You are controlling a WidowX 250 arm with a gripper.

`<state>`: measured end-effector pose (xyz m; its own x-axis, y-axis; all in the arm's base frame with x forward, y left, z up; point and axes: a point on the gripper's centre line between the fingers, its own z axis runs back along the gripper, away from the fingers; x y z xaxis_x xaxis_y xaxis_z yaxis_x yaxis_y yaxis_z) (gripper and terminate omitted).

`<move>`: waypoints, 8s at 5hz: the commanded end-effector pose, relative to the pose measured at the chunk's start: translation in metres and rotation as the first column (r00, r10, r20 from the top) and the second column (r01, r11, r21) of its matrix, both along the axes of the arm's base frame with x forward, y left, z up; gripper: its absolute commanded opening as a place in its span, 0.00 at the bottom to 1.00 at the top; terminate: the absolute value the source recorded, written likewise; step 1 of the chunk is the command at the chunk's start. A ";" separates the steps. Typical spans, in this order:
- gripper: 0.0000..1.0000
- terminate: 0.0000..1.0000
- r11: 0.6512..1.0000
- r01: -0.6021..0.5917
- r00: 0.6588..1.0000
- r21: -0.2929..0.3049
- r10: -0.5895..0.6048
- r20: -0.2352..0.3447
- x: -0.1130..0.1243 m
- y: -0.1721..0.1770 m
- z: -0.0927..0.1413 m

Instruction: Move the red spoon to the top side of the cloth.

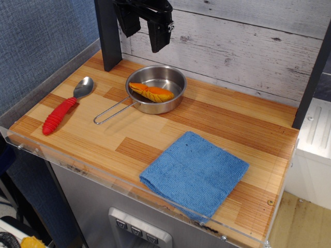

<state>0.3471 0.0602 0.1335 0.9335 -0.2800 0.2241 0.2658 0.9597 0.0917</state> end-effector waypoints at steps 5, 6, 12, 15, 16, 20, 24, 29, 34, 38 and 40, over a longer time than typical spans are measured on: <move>1.00 0.00 0.986 -0.165 0.983 0.025 0.166 -0.081 -0.088 0.107 -0.033; 1.00 0.00 0.980 -0.197 0.973 0.027 0.199 -0.115 -0.092 0.116 -0.062; 0.00 0.00 0.971 -0.235 0.962 0.038 0.238 -0.135 -0.081 0.134 -0.106; 0.00 0.00 0.977 -0.211 0.971 0.027 0.212 -0.109 -0.081 0.121 -0.087; 0.00 0.00 0.979 -0.197 0.979 0.054 0.199 -0.047 -0.085 0.120 -0.057; 0.00 0.00 0.999 -0.051 0.998 0.013 0.051 0.029 -0.099 0.027 -0.015; 0.00 0.00 0.996 0.079 0.996 -0.031 -0.079 -0.028 -0.041 -0.090 -0.049; 0.00 0.00 0.995 0.094 0.991 -0.020 -0.095 -0.093 -0.004 -0.127 -0.101; 1.00 0.00 0.998 0.058 0.996 -0.024 -0.059 -0.065 -0.011 -0.106 -0.073; 1.00 0.00 0.999 -0.041 0.999 -0.018 0.041 -0.008 -0.048 -0.061 0.013; 1.00 1.00 0.999 -0.041 0.999 -0.018 0.041 -0.008 -0.048 -0.061 0.013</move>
